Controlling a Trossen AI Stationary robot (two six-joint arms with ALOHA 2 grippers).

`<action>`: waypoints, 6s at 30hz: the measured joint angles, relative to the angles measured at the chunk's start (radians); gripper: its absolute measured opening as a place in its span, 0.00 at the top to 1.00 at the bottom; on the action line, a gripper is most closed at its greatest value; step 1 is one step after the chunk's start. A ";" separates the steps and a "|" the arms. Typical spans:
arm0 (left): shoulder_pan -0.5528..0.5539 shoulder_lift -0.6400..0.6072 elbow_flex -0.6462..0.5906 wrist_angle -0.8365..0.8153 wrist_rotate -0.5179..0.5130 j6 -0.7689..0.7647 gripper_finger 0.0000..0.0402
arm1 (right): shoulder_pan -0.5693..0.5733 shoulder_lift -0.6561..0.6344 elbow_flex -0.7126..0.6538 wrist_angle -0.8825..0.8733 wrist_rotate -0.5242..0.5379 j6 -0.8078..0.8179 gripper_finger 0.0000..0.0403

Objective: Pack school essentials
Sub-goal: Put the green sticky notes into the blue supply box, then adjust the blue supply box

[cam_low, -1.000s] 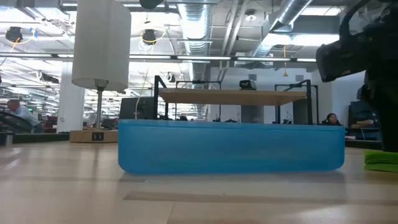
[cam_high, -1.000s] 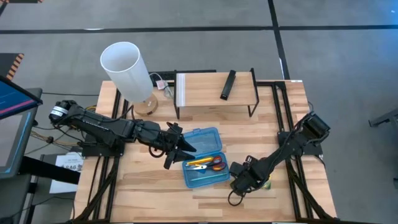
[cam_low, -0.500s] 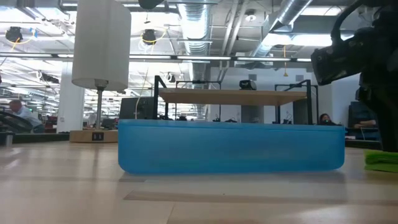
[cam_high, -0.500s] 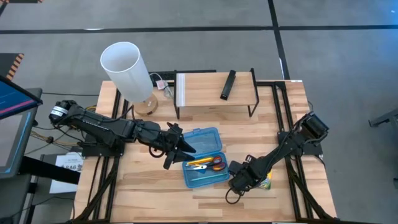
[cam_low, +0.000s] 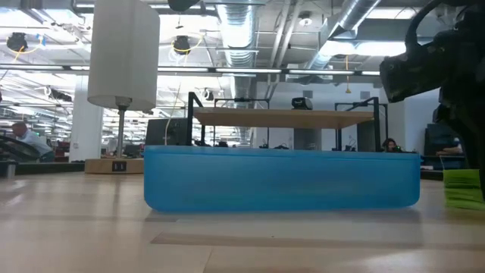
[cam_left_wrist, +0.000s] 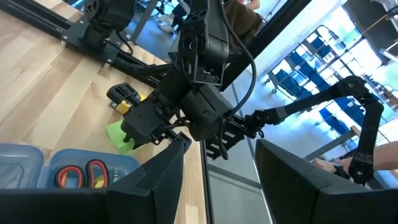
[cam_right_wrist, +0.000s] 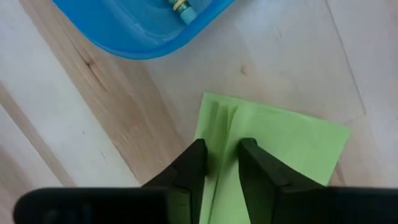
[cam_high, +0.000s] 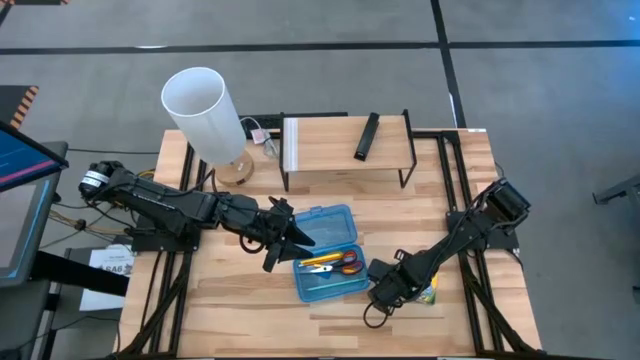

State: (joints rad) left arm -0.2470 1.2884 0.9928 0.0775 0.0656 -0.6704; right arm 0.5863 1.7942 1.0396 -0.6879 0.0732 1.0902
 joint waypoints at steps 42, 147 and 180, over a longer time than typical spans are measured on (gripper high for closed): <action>0.040 0.000 0.000 -0.006 0.038 0.023 0.53 | -0.030 -0.008 0.274 -0.349 -0.026 -0.225 0.99; 0.070 0.041 0.000 0.064 0.088 0.024 0.53 | 0.230 -0.407 -0.205 -0.336 -0.155 0.732 0.81; 0.073 0.124 -0.002 0.042 0.055 -0.010 0.53 | 0.220 -0.178 -0.183 -0.195 -0.179 0.541 0.97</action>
State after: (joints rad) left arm -0.1741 1.4127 0.9913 0.1197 0.1202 -0.6804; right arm 0.8058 1.6159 0.8562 -0.8831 -0.1063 1.6307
